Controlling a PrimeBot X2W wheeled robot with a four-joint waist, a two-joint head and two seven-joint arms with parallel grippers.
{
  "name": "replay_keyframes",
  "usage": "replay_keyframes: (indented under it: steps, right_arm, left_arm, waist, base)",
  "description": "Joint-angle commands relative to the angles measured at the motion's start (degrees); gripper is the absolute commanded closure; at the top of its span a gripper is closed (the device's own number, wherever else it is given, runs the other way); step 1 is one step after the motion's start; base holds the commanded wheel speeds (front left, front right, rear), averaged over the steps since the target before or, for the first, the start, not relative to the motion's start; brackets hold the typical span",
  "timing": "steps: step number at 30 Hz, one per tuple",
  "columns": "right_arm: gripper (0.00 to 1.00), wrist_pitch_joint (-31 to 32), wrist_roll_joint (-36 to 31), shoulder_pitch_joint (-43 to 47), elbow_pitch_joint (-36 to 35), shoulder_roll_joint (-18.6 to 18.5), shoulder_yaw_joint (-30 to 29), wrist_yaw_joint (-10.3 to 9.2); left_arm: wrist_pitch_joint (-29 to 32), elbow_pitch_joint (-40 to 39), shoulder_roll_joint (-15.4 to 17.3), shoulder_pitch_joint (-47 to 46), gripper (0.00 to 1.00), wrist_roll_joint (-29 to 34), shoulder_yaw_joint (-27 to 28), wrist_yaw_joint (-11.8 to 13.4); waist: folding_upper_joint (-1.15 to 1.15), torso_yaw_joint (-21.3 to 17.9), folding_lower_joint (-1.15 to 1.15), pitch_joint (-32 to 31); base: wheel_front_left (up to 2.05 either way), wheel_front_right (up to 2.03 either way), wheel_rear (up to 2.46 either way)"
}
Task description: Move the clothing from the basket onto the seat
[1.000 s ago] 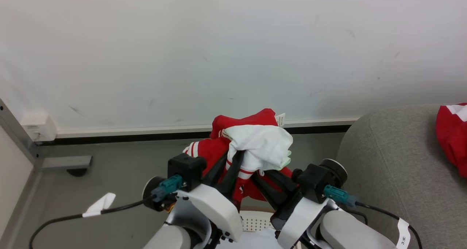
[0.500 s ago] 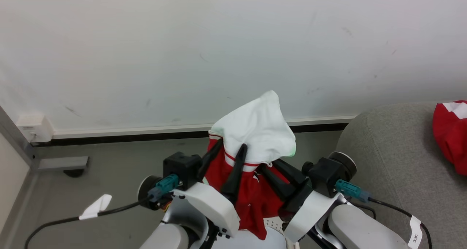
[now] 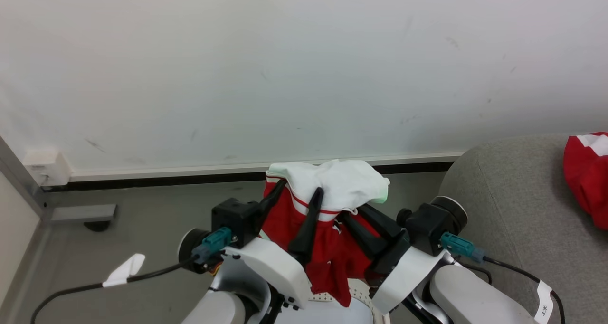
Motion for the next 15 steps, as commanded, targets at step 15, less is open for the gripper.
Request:
replay_keyframes:
  steps: [15]
  right_arm:
    - [1.00, -0.29, -1.17, 0.60, -0.93, -1.53, -3.39, -0.15]
  left_arm:
    - [0.41, -0.10, 1.46, 1.16, 0.00, -0.34, -0.63, 0.40]
  waist:
    - [0.00, -4.11, 0.00, 0.63]
  base:
    - [0.00, 0.00, 0.00]
